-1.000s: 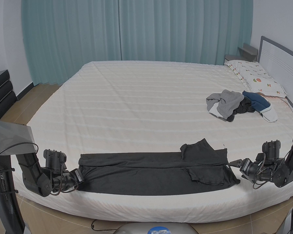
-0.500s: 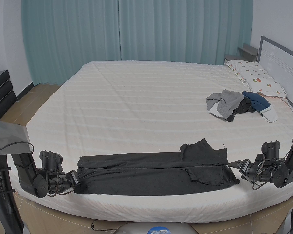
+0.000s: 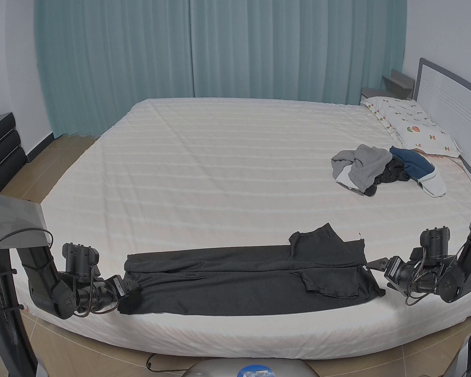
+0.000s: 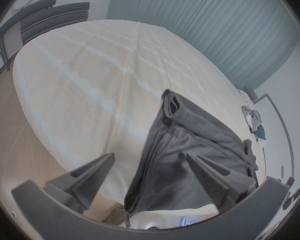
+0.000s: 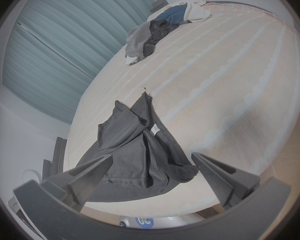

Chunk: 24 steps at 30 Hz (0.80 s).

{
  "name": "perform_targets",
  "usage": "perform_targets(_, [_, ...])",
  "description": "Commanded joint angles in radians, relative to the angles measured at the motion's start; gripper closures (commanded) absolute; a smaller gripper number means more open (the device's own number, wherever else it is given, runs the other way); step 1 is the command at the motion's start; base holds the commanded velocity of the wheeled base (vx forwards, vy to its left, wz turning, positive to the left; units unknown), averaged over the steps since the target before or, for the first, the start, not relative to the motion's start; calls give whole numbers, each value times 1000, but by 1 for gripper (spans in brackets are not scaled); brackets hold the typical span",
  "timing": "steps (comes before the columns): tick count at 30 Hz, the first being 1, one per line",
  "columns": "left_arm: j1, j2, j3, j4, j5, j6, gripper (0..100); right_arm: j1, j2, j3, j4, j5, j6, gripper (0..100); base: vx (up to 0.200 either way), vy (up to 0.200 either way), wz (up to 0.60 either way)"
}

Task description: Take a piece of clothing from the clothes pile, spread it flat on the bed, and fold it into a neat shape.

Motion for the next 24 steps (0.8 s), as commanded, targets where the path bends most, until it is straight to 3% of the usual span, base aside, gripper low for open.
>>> perform_targets(1, [38,-46,-27,2,-4,-29,0,2,-7,-1,-1,1,1,0,0,0,0])
perform_targets(8, [40,-57,-112,9,0,-224,0,3,-4,-1,-1,4,1,0,0,0,0])
perform_targets(15, [-20,-25,-155,11,8,-277,0,12,-10,-4,-1,5,25,0,0,0,0])
perform_targets(22, [-26,24,-217,60,8,-277,0,58,-49,-7,-1,7,85,0,0,0,0])
perform_targets(23, [-28,29,-238,87,8,-279,100,68,-61,-15,1,8,101,0,0,0,0])
perform_targets(24, [-26,29,-254,109,8,-279,100,78,-64,-25,4,8,122,0,0,0,0])
